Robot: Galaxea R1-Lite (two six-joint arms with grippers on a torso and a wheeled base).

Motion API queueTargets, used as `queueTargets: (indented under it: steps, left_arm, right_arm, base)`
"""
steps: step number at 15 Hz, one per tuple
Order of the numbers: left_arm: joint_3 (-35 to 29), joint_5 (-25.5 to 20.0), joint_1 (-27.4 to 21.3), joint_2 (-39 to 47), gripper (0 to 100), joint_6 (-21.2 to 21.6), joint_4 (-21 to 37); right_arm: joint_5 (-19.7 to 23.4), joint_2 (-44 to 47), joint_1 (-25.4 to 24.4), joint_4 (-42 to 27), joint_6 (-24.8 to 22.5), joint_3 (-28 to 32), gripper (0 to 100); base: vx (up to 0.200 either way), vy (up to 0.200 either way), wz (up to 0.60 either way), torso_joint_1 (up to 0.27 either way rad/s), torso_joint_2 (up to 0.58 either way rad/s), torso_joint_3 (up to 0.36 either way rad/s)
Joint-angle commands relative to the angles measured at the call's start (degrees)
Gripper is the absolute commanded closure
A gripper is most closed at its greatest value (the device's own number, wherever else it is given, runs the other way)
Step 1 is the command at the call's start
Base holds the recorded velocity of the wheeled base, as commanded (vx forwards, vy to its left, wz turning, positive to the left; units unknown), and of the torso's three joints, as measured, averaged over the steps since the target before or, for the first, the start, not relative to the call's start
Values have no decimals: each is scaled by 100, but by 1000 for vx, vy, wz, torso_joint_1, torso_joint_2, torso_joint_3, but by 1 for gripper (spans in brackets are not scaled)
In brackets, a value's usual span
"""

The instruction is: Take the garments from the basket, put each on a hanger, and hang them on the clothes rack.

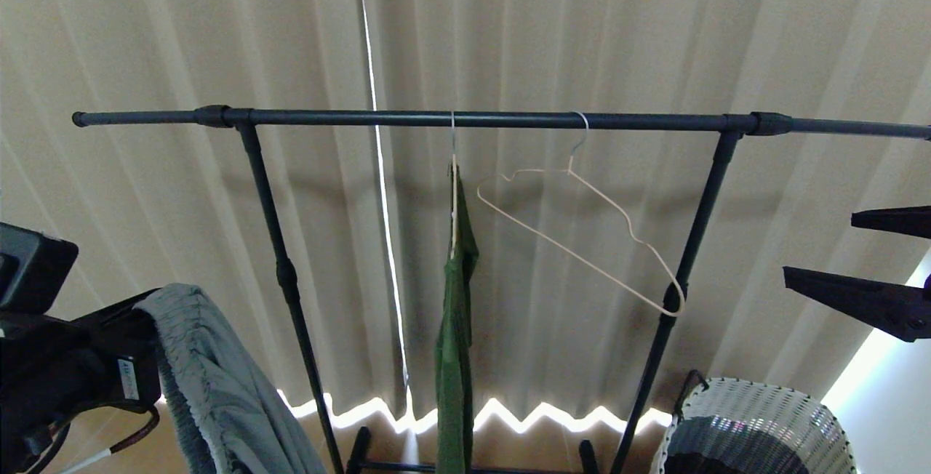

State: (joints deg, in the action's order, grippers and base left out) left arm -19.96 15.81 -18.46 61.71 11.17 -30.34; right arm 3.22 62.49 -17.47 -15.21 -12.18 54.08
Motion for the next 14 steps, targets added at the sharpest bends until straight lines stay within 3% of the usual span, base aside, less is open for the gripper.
queueTargets:
  steps: [1, 2, 10, 14]
  left_arm:
    - [0, 1, 9, -19, 100, 0, 2]
    - [0, 1, 9, -62, 100, 0, 2]
    - [9, 1, 9, -159, 100, -9, 2]
    - [18, 1, 9, -159, 100, -18, 2]
  right_arm:
    - [-5, 79, -152, 1, -13, 6, 0]
    - [-5, 79, -204, 10, -13, -11, 0]
    - [-14, 150, -362, 18, -13, -82, 0]
    - [-67, 158, -354, 10, -30, -82, 0]
  base:
    - [0, 0, 0, 0, 0, 0]
    - [0, 0, 0, 0, 0, 0]
    - [0, 200, 0, 4, -1, 4]
    - [0, 0, 0, 0, 0, 0]
